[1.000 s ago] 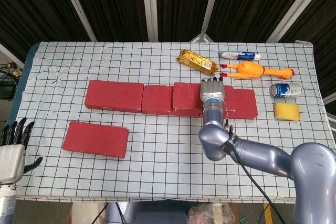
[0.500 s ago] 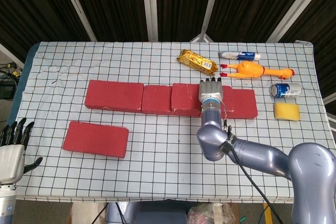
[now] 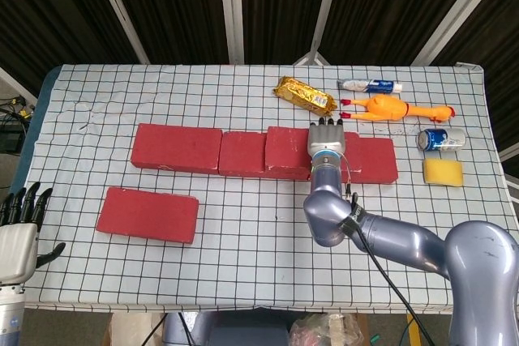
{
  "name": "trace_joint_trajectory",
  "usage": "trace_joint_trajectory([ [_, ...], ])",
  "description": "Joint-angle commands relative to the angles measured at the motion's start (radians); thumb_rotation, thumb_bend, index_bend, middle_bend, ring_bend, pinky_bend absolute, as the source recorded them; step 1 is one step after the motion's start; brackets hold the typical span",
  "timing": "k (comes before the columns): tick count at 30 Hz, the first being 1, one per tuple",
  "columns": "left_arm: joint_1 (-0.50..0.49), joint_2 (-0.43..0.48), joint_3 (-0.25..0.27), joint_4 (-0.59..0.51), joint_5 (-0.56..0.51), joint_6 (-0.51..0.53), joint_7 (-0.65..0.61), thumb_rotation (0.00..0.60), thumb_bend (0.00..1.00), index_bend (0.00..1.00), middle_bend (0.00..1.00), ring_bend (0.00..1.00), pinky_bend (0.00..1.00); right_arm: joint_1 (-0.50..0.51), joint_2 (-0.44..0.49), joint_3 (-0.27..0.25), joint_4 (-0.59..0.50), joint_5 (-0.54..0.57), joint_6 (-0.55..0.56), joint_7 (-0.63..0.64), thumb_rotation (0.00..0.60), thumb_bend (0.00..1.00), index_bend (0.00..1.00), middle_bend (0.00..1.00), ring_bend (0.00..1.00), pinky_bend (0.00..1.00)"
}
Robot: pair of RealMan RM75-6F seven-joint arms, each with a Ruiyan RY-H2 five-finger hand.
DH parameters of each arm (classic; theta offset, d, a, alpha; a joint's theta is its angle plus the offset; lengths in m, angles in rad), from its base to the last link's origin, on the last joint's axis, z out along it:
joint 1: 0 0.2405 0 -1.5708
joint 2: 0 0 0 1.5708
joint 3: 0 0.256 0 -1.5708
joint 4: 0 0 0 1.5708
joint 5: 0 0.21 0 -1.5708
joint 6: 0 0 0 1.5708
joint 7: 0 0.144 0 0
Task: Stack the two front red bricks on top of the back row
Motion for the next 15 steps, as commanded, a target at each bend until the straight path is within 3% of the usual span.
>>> trace_joint_trajectory([
  [1,0.0,0.0,0.0,0.0,0.0,0.0,0.0,0.6,0.0,0.11,0.0,0.0,0.03,-0.002,0.0,0.002,-0.002,-0.002,-0.001,-0.002,0.6,0.19,0.22,0.03,0.0,0.0],
  [15,0.0,-0.001,0.0,0.001,-0.001,0.001,0.001,0.6,0.0,0.11,0.0,0.0,0.03,-0.004,-0.002,0.015,-0.006,0.001,0.005,-0.01,0.6,0.19,0.12,0.0,0.0,0.0],
])
